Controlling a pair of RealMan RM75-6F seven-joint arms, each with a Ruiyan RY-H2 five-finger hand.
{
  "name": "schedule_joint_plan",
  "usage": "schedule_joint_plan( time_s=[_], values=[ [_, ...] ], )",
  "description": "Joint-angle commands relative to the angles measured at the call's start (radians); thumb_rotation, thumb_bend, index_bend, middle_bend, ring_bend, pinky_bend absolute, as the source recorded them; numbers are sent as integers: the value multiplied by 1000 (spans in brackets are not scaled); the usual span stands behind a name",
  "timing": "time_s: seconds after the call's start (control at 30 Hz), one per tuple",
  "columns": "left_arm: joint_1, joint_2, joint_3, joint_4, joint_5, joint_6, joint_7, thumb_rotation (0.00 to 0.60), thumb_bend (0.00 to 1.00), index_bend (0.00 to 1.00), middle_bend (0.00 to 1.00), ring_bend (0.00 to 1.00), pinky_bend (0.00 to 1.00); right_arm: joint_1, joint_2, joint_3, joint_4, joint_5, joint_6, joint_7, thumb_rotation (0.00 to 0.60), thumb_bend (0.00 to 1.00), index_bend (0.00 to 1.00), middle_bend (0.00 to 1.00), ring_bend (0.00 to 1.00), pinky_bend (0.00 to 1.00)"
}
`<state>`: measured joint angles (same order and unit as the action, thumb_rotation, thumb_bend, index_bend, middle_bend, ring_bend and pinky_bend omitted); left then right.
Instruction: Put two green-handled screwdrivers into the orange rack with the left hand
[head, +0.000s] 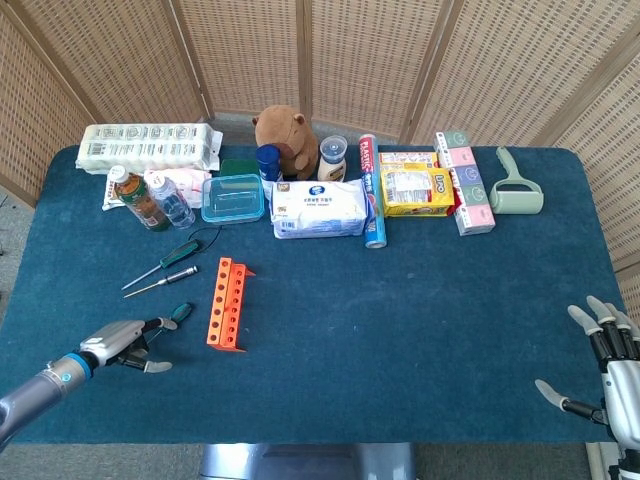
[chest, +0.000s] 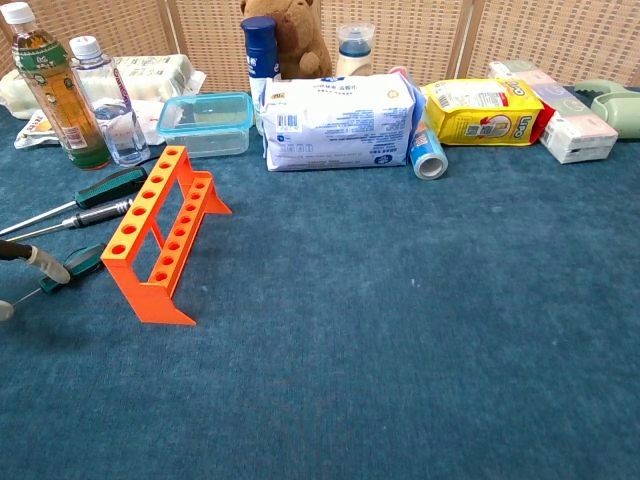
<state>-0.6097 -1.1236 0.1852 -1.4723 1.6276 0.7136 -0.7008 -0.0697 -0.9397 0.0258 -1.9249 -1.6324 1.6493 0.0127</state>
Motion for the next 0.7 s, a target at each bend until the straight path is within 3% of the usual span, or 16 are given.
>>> schedule_joint_plan(
  time_s=[0.03, 0.27, 0.7],
  values=[
    [-2, 14, 18, -12, 32, 32, -22, 166, 116, 170, 943, 895, 952, 0, 1, 0, 1, 1, -1, 2, 502, 0, 137, 54, 0, 0],
    [-15, 21, 45, -18, 35, 12, -20, 169, 117, 170, 943, 895, 952, -1, 3, -1, 1, -1, 1, 6, 500, 0, 137, 54, 0, 0],
    [-14, 6, 43, 34, -26, -20, -21, 168, 116, 170, 943, 896, 953, -2, 5, -1, 2, 1, 0, 8, 501, 0, 137, 54, 0, 0]
  ],
)
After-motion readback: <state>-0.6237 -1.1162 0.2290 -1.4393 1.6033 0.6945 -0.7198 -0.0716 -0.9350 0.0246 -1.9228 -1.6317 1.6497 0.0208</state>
